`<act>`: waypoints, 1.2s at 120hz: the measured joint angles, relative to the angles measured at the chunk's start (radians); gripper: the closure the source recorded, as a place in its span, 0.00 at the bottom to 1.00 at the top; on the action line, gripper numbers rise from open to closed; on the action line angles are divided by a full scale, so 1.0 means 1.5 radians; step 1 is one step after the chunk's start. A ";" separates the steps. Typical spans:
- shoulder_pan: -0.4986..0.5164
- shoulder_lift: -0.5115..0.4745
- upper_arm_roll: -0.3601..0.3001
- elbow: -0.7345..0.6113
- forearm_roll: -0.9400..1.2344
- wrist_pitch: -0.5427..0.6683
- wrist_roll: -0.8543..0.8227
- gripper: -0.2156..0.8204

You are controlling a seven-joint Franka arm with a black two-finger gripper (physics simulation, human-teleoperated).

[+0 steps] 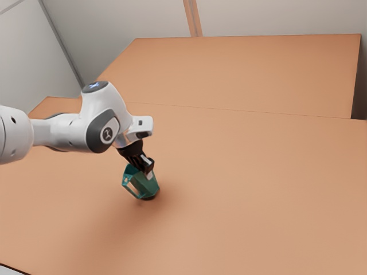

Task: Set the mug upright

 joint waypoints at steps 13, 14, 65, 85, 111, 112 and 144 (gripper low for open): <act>0.002 0.003 -0.005 -0.004 0.000 0.008 -0.016 0.94; 0.002 0.004 -0.005 -0.004 -0.001 0.009 -0.017 0.93; 0.000 -0.011 -0.031 -0.004 -0.001 0.017 -0.041 0.51; 0.001 -0.043 -0.034 0.017 0.003 -0.012 -0.046 0.36; 0.026 -0.044 -0.028 0.153 0.016 -0.091 -0.031 0.26; 0.027 -0.041 -0.028 0.162 0.016 -0.095 -0.031 0.26; -0.031 0.029 0.038 0.417 0.057 -0.285 -0.045 0.22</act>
